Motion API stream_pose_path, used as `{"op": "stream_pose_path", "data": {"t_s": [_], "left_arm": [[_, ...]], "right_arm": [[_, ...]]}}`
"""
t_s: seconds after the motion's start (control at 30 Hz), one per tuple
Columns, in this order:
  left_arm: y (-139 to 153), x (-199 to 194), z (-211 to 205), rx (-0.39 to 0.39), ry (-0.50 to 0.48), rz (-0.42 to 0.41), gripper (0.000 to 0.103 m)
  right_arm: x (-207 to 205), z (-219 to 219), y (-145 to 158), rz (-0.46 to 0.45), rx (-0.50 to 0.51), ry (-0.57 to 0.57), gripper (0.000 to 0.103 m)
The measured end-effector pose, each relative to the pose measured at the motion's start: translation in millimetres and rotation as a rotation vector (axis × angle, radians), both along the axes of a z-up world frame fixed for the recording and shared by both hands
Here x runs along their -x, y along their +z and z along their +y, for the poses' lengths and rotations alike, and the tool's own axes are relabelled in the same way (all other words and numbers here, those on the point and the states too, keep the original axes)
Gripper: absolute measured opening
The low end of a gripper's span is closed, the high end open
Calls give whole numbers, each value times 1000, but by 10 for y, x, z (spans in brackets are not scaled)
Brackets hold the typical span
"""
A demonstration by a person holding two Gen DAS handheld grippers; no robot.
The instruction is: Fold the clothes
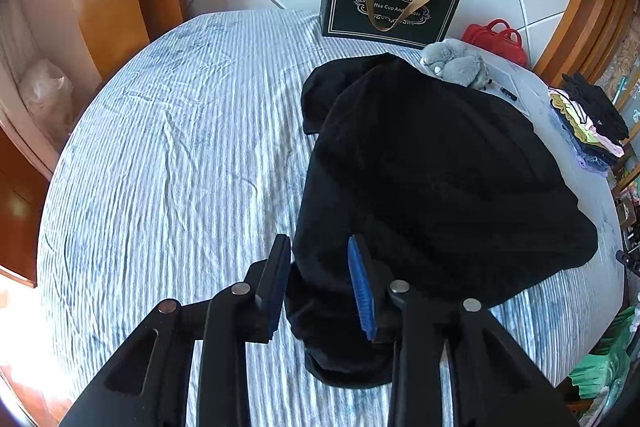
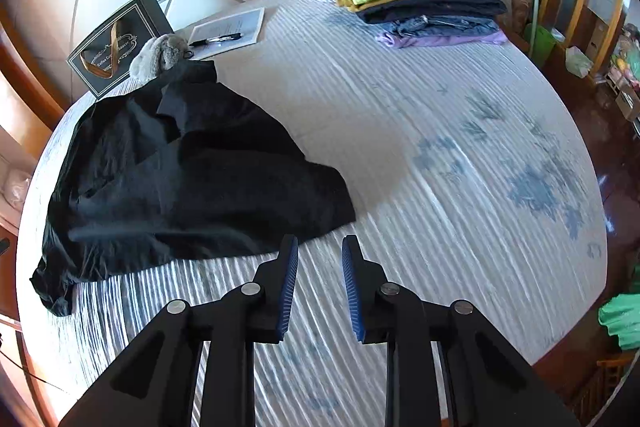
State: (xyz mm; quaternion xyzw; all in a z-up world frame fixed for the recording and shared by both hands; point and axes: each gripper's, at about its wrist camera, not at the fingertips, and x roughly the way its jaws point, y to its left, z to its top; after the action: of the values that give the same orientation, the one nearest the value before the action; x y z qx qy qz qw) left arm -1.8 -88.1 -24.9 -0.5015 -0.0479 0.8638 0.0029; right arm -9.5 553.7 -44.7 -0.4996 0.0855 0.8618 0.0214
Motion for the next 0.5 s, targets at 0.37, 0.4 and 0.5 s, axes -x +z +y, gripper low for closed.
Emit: {"op": "stream_pose_path", "data": {"t_s": [0.37,0.4,0.5], "left_arm": [[-420,1567,-285,-8,-23,-60,32],[-478,1699,-288,-9,-25,-68,32],[-700,2045,-260,-17,-32,-108,33]], "right_arm": [[1599,-818,162,11,-8,99,39],[1733,-871,144,7,-13,108,47],[2111,-1011,67,-9,-26,135,56]]}}
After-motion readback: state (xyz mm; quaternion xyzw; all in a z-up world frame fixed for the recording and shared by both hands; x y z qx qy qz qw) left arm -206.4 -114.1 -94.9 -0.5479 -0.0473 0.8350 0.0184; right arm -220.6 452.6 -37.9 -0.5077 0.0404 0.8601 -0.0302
